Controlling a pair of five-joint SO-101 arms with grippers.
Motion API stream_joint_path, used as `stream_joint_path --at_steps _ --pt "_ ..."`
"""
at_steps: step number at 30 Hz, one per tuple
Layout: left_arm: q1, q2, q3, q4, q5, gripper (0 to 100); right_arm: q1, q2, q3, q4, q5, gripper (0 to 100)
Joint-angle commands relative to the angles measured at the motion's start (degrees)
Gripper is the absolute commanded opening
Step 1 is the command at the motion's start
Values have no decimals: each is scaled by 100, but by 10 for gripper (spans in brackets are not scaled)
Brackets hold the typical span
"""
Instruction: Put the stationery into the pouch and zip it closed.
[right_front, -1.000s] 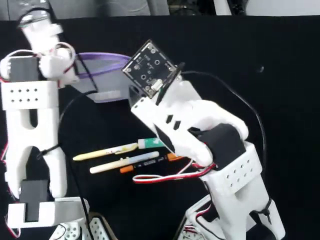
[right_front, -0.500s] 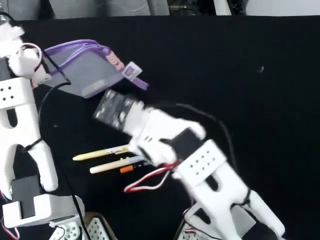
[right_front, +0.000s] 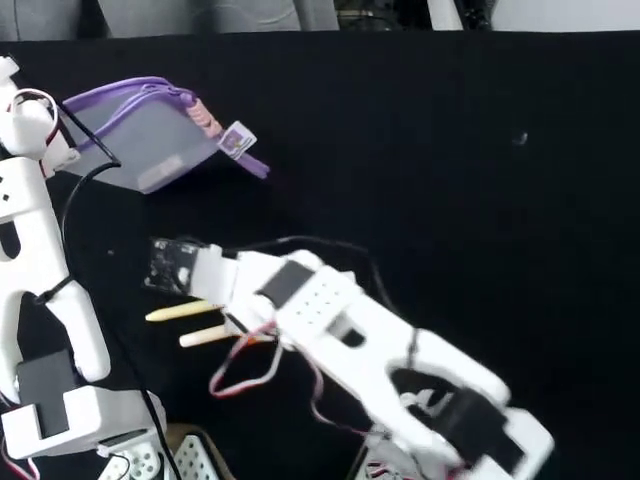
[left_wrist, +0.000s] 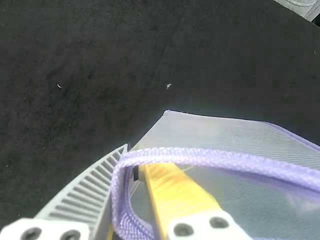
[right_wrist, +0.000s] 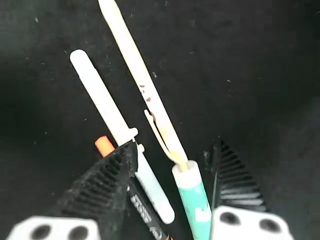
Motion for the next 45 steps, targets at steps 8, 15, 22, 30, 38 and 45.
stream_joint_path --at_steps 8,15,22,30,38,45 --pt "-136 -18 -347 -105 9 27 -44 1684 -1314 -97 571 230" --pt "-136 -18 -338 -105 9 27 0 2571 -1903 -88 571 230" --pt "-136 -18 -338 -105 26 27 299 3468 -2985 571 580 229" --pt "-136 -18 -338 -88 26 27 316 4470 -4453 1855 545 7" --pt "-127 -18 -338 -79 35 27 879 4092 -4752 2356 527 11" --pt "-127 -18 -330 -97 35 27 1521 3037 -4716 2690 527 11"
